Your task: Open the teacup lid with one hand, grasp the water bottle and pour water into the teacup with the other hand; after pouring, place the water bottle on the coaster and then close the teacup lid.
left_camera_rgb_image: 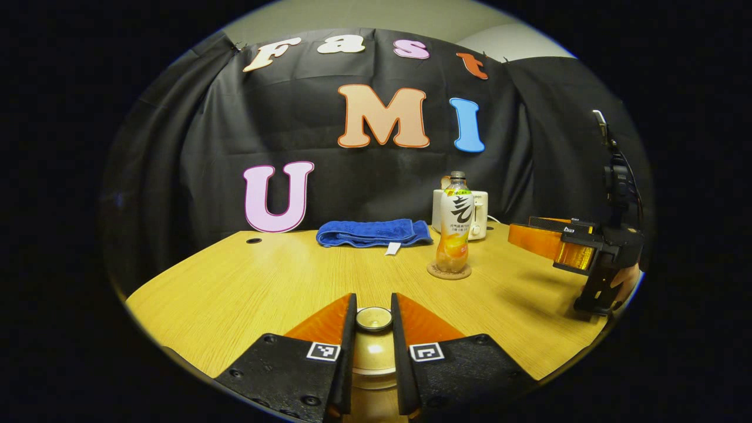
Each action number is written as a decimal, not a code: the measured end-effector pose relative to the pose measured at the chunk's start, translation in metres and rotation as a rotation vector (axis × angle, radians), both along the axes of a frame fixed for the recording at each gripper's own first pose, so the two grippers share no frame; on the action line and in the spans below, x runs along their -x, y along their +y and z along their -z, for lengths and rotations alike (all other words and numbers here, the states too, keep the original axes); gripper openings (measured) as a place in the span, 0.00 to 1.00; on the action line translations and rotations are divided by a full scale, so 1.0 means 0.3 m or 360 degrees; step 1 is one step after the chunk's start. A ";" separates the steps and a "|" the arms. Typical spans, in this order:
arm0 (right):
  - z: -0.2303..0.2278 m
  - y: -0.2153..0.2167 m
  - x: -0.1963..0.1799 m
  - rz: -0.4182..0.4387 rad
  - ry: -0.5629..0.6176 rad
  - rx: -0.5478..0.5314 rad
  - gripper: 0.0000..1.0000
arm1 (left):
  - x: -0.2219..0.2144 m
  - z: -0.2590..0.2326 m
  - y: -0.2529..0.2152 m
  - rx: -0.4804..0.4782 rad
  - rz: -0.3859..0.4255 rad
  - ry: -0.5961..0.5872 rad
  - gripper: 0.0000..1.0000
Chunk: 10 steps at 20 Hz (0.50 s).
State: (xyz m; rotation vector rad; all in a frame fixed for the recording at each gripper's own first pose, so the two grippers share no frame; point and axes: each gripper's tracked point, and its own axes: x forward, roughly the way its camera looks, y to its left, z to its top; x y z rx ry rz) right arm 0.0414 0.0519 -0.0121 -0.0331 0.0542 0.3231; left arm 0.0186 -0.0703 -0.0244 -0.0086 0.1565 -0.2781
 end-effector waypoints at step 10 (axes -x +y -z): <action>-0.030 -0.010 0.129 0.0058 -0.0025 -0.0067 0.99 | 0.048 -0.060 0.015 0.0045 -0.0077 -0.0103 0.81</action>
